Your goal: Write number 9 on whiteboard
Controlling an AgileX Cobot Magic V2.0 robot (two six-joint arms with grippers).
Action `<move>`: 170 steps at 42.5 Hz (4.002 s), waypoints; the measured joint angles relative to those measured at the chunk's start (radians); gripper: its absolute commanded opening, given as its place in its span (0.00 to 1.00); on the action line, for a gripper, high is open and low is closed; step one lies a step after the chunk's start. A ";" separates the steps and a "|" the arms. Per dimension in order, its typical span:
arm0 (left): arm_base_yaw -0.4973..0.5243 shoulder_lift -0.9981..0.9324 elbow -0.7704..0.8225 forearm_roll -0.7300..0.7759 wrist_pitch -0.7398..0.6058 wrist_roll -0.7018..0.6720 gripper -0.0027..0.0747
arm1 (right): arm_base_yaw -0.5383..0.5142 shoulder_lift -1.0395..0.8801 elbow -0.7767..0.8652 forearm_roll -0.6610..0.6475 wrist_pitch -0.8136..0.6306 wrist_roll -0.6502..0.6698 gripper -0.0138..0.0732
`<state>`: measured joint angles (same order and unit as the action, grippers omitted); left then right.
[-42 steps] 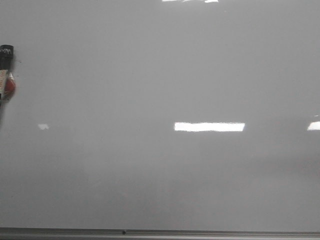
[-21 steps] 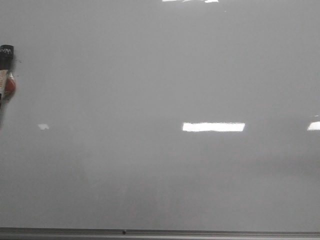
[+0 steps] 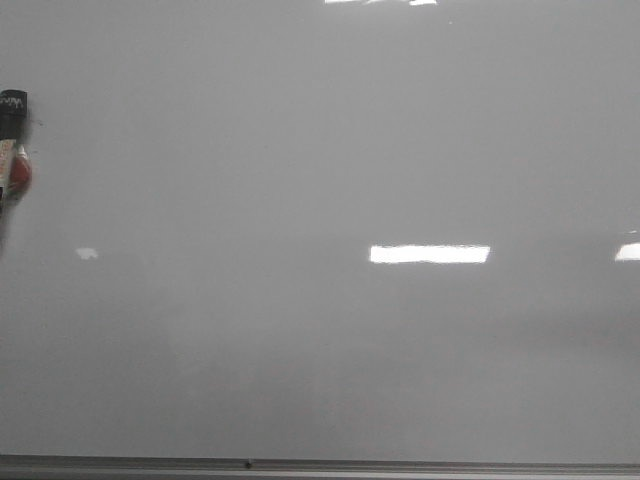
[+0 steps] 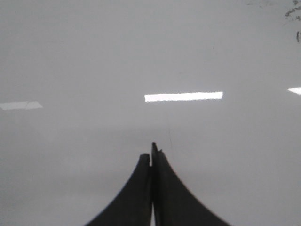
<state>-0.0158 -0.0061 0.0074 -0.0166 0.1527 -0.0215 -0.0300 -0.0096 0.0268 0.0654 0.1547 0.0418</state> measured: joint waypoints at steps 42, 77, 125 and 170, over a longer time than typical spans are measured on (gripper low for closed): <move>0.003 0.360 -0.433 0.000 0.185 0.000 0.29 | 0.000 0.276 -0.462 -0.009 0.274 0.000 0.32; -0.080 0.923 -0.571 -0.157 0.244 0.176 0.83 | 0.000 0.276 -0.462 -0.009 0.274 0.000 0.79; -0.135 1.543 -0.656 -0.096 -0.296 0.185 0.01 | 0.000 0.276 -0.462 -0.009 0.274 0.000 0.79; -0.418 1.363 -0.934 -0.800 1.026 1.132 0.01 | 0.263 1.050 -0.960 0.767 0.959 -0.833 0.79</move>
<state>-0.4342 1.3566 -0.9261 -0.8164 1.1789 1.1105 0.2327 1.0404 -0.9333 0.8327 1.1138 -0.7911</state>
